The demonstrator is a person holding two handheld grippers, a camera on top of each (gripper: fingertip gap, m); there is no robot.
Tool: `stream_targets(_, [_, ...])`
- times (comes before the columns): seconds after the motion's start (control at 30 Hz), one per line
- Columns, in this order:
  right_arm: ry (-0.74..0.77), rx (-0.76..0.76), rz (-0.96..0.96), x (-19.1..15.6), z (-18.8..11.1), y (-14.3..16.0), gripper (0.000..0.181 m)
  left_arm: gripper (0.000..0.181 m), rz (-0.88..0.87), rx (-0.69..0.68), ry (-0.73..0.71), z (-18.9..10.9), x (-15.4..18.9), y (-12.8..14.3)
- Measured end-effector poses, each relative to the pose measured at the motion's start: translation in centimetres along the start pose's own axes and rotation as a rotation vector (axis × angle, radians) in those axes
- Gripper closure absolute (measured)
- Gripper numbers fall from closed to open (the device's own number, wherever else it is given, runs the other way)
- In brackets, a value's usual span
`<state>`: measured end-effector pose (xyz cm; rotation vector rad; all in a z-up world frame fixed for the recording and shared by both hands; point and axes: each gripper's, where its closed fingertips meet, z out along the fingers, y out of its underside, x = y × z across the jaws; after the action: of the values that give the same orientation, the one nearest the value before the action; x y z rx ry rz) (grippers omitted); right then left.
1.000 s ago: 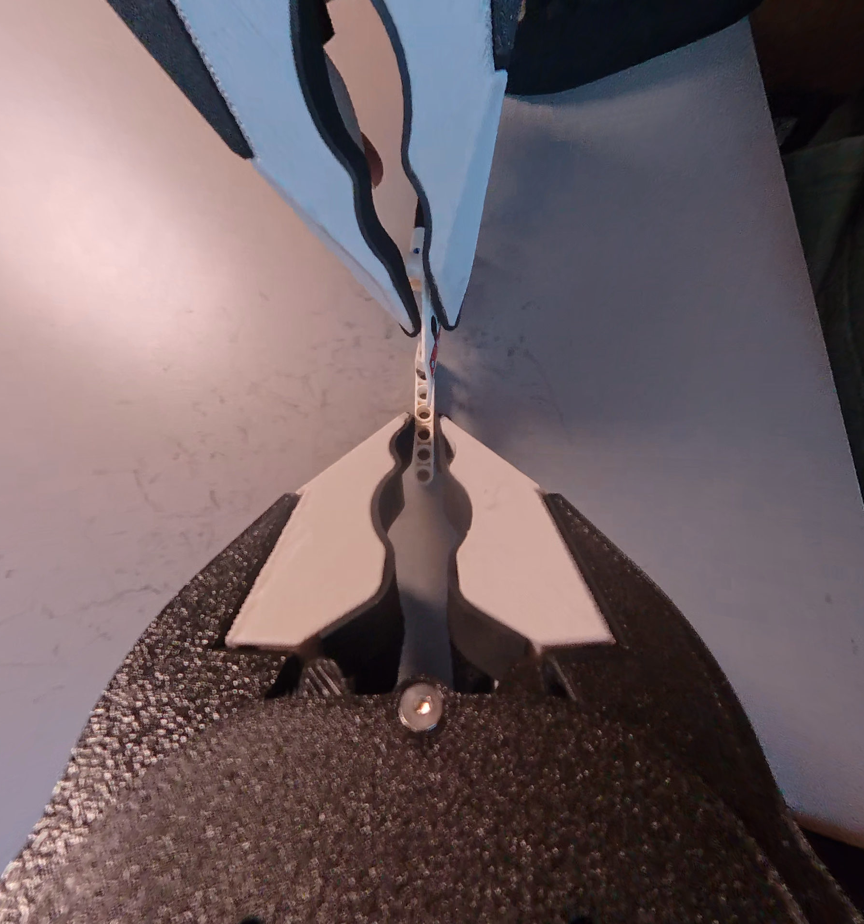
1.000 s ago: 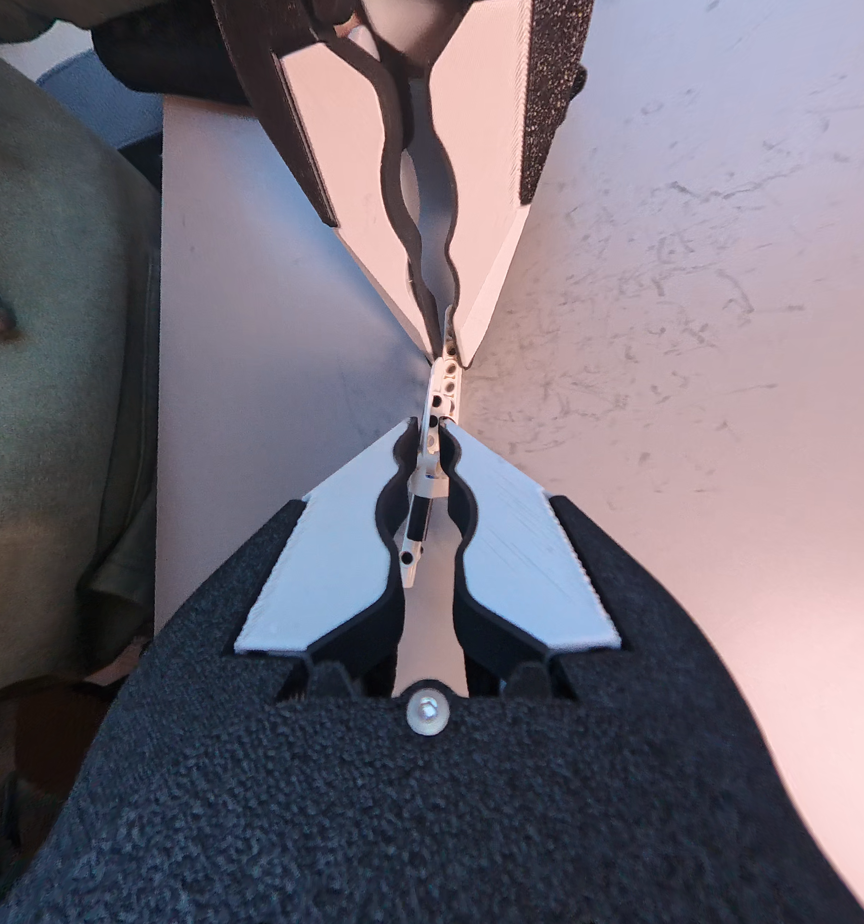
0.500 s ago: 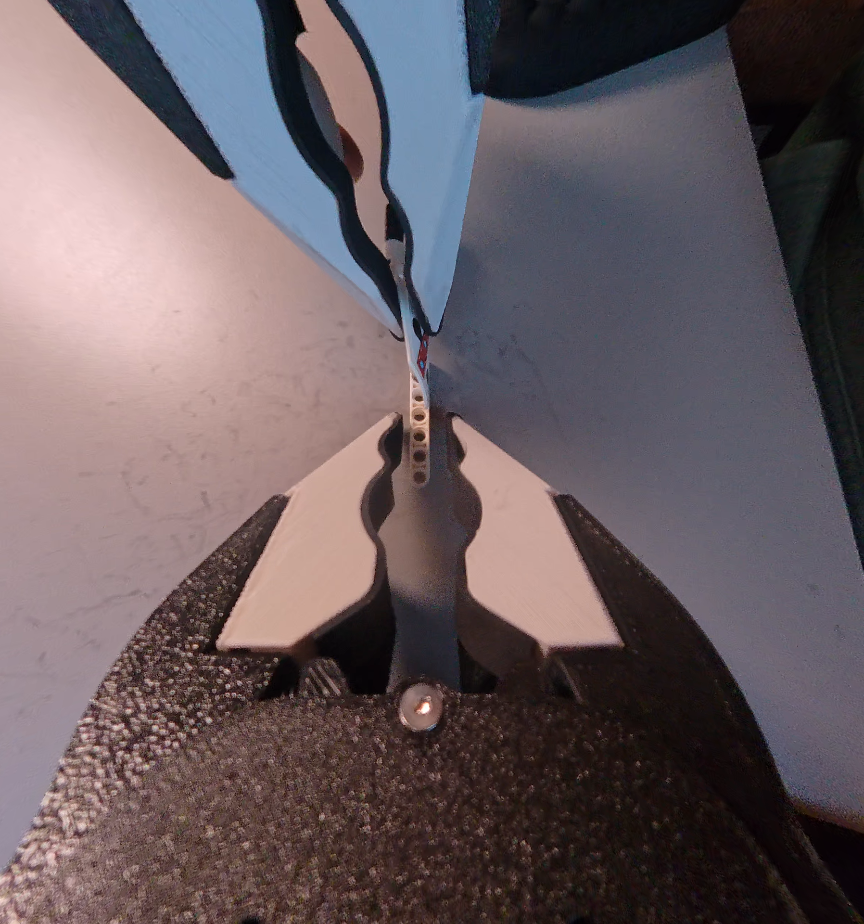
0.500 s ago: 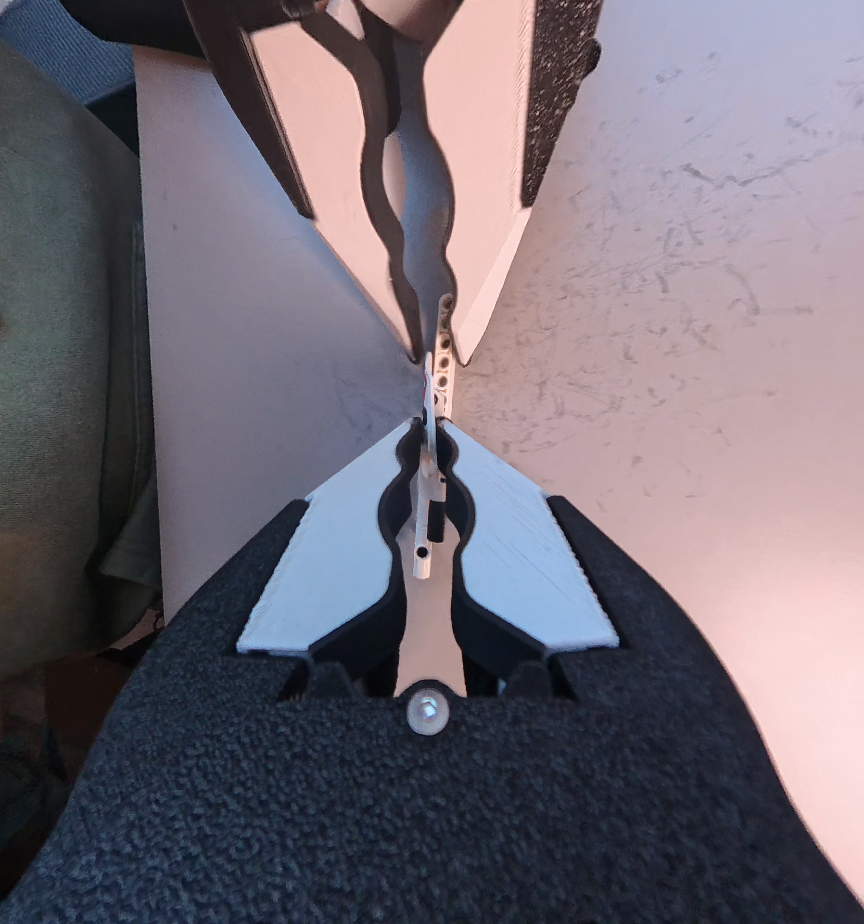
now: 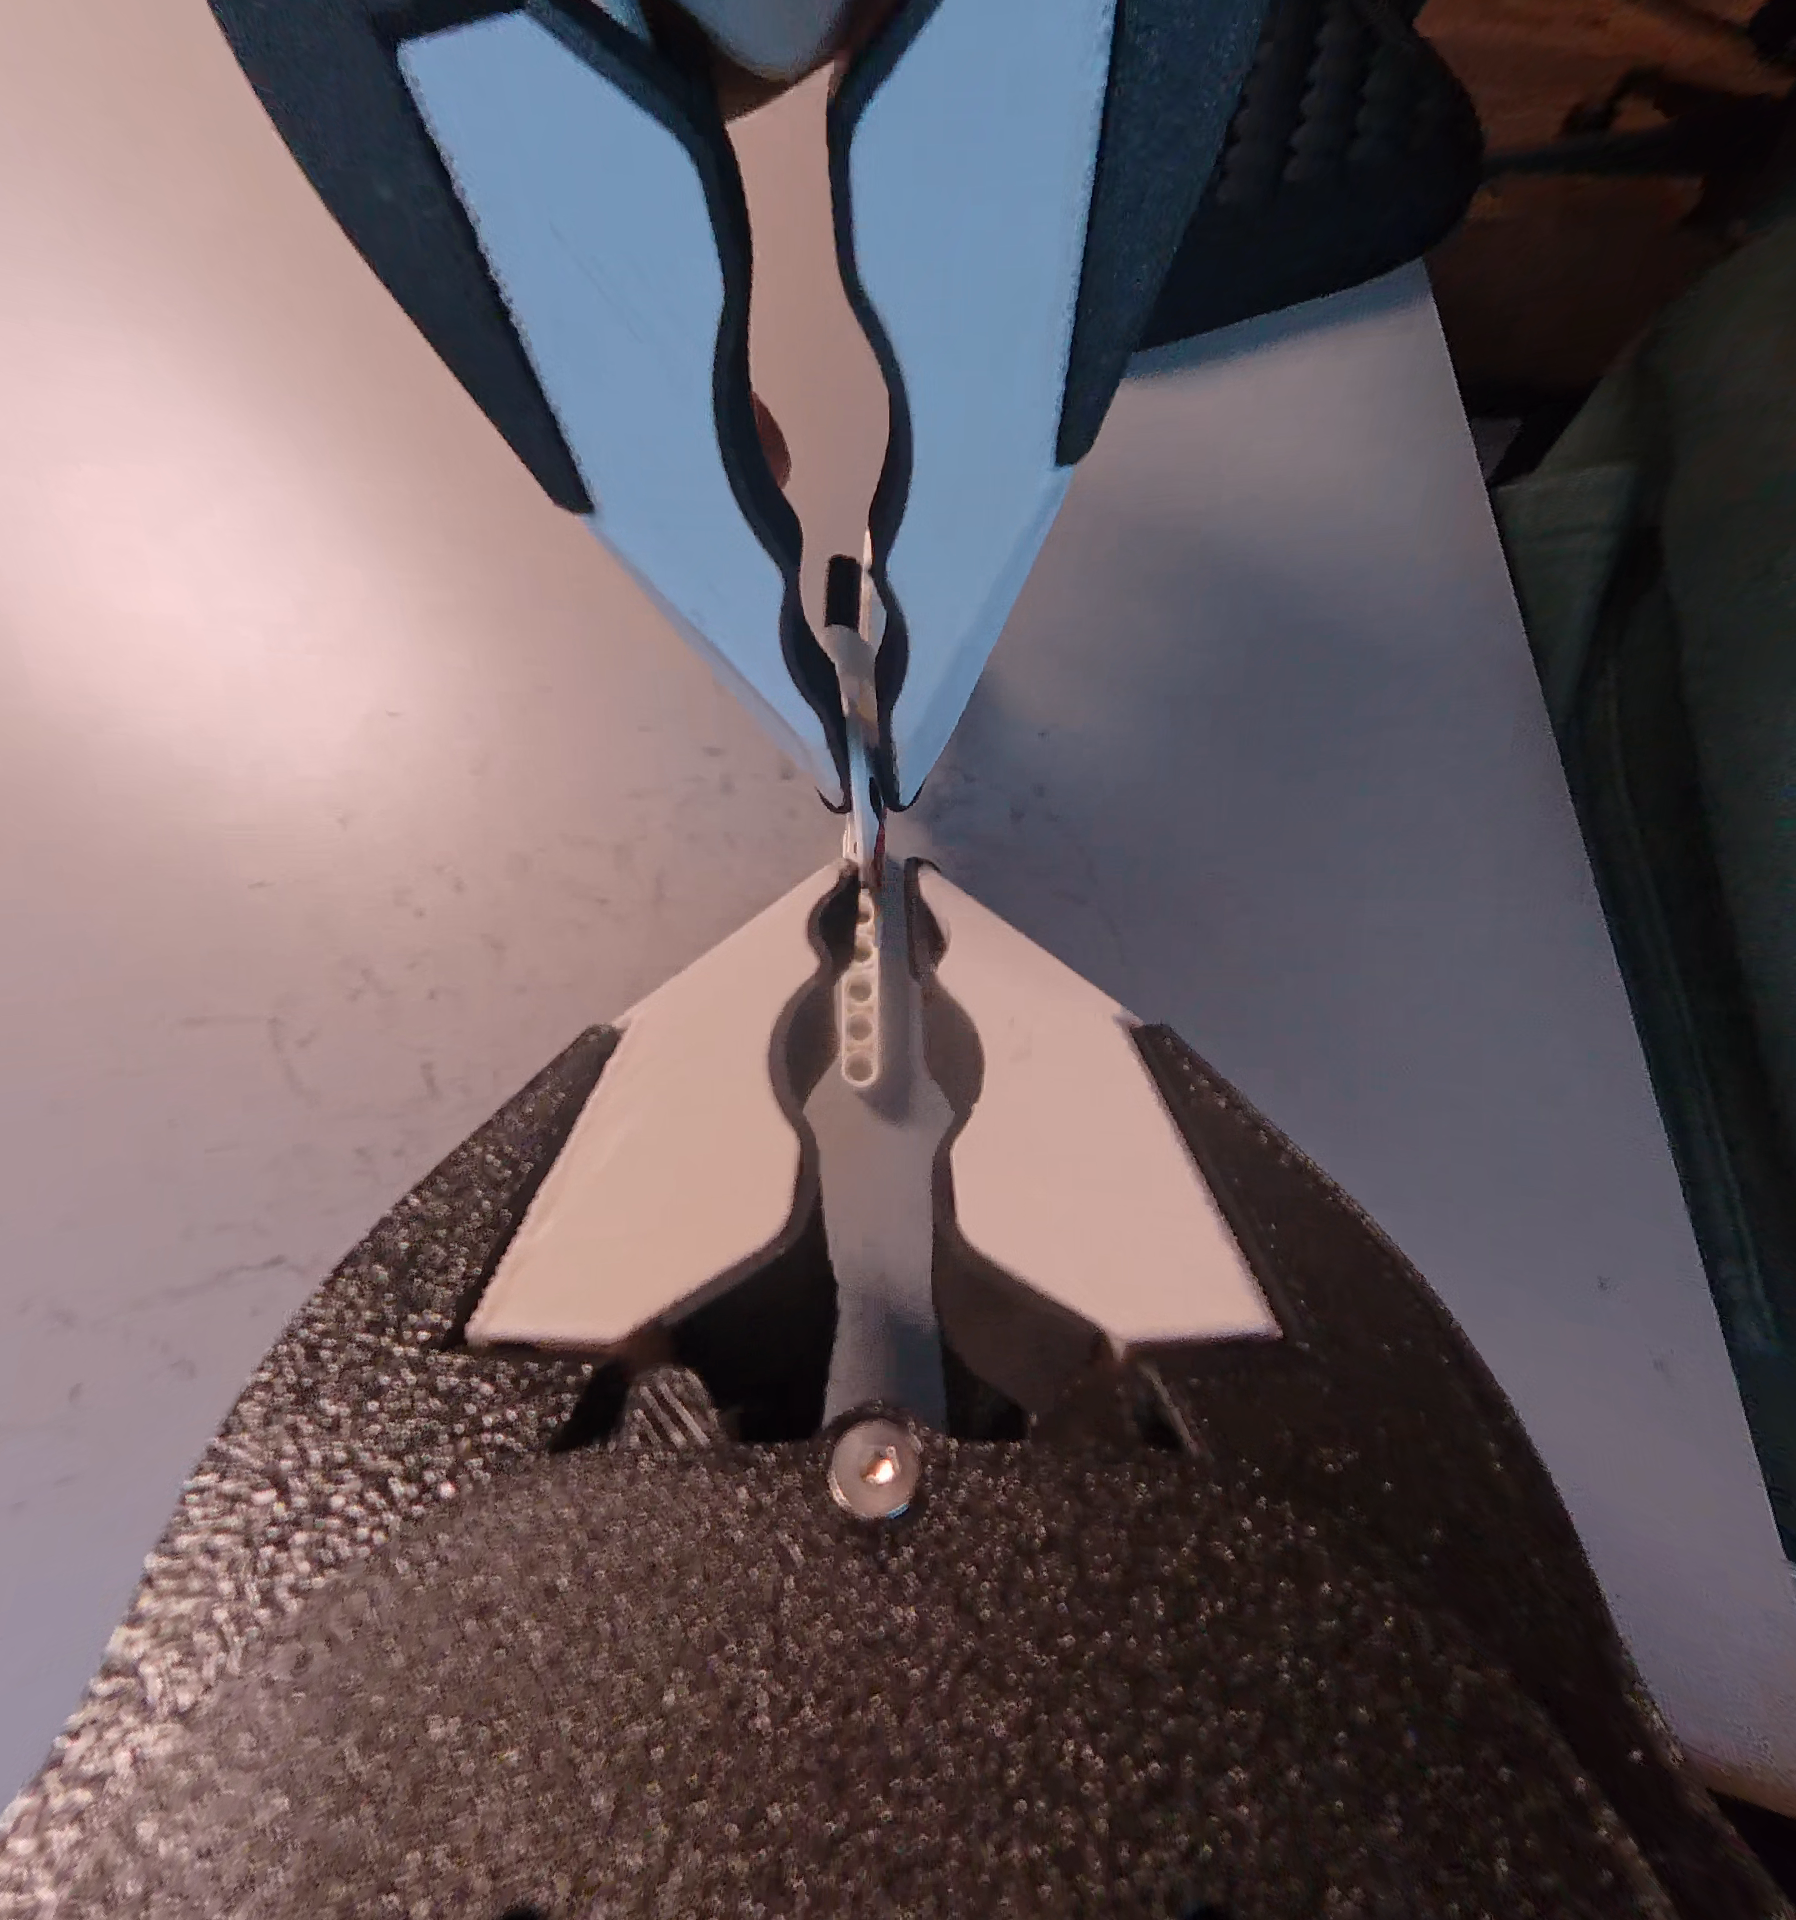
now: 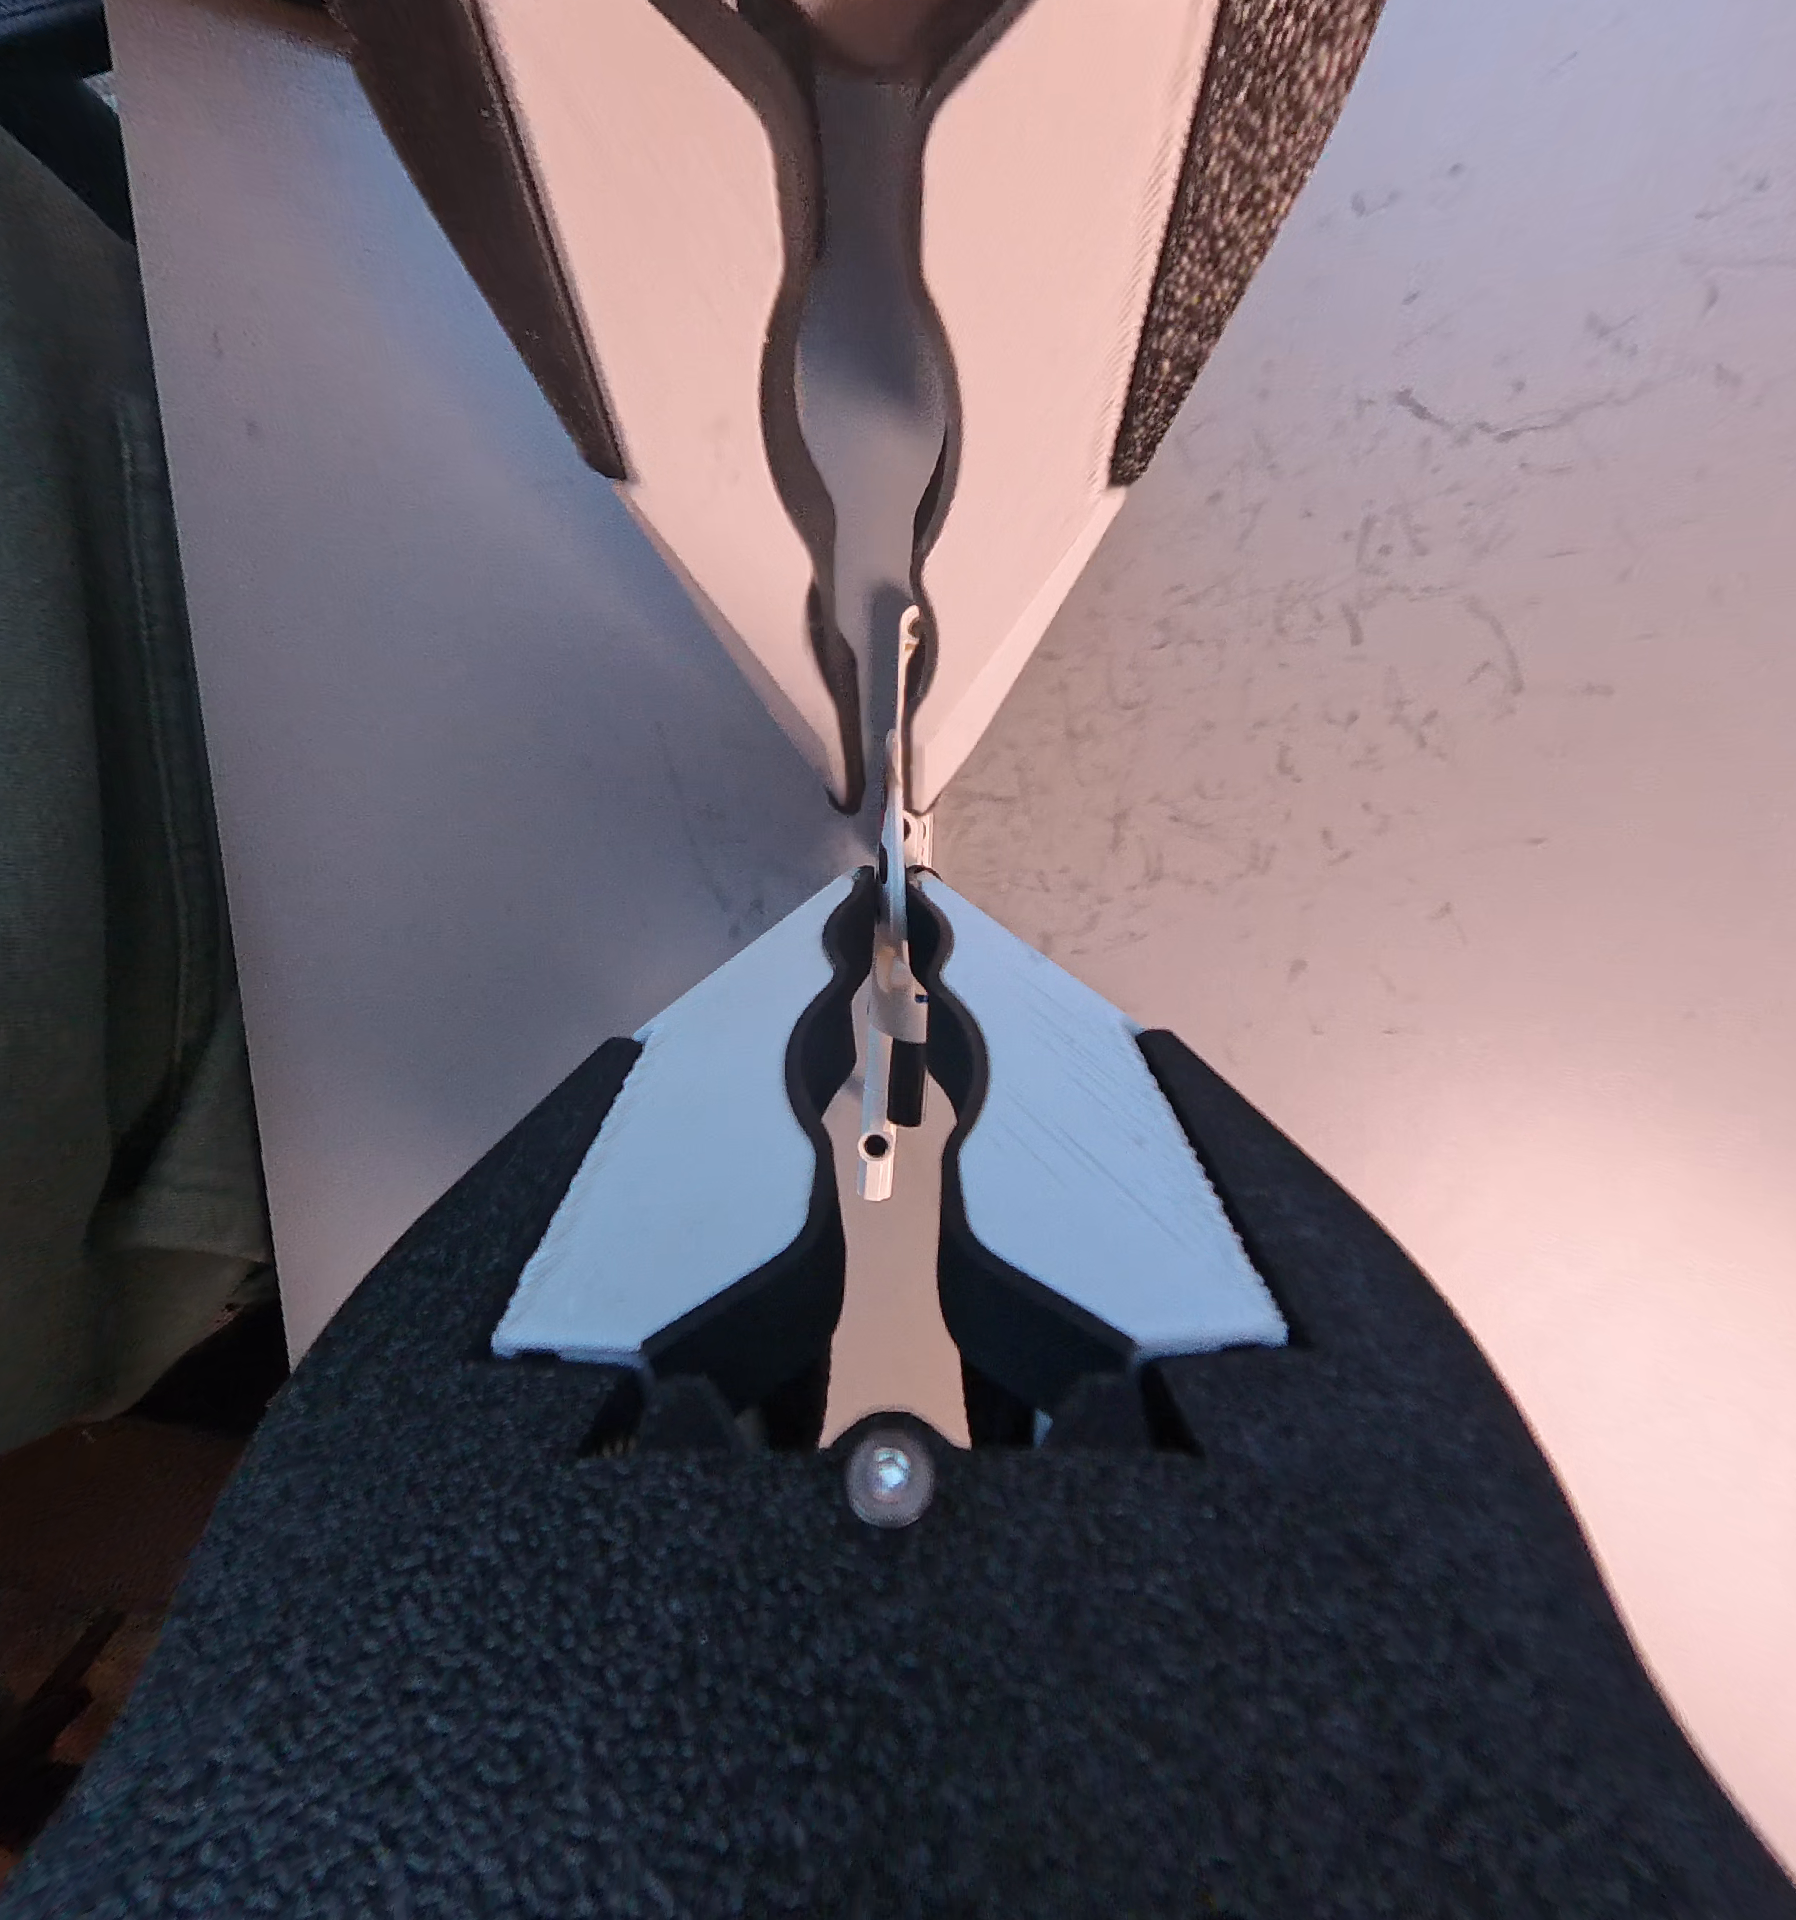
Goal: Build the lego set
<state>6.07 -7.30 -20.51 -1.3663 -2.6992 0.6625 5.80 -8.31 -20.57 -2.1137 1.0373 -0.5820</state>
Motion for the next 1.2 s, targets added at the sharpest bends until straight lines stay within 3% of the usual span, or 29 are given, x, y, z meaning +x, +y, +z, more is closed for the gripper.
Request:
stream_targets(0.03, [-0.001, -0.001, 0.004, 0.0, 0.0, 0.0, 0.176, 0.173, 0.002, 0.015, -0.008, -0.1, 0.0, -0.4])
stream_targets(0.43, [0.001, -0.037, -0.066, 0.3, 0.1, 0.1, 0.175, 0.179, -0.006, -0.008, -0.038, 0.2, -0.1, -0.3])
stream_targets(0.83, [-0.226, 0.034, -0.01, 1.2, -0.2, -0.1, 0.176, 0.18, -0.41, 0.069, 0.127, -0.1, -1.2, -0.7])
stream_targets(1.2, [-0.062, 0.055, -0.221, 1.3, 0.1, -0.2, 0.175, 0.18, -0.409, 0.064, 0.107, 0.0, -1.2, -0.7])
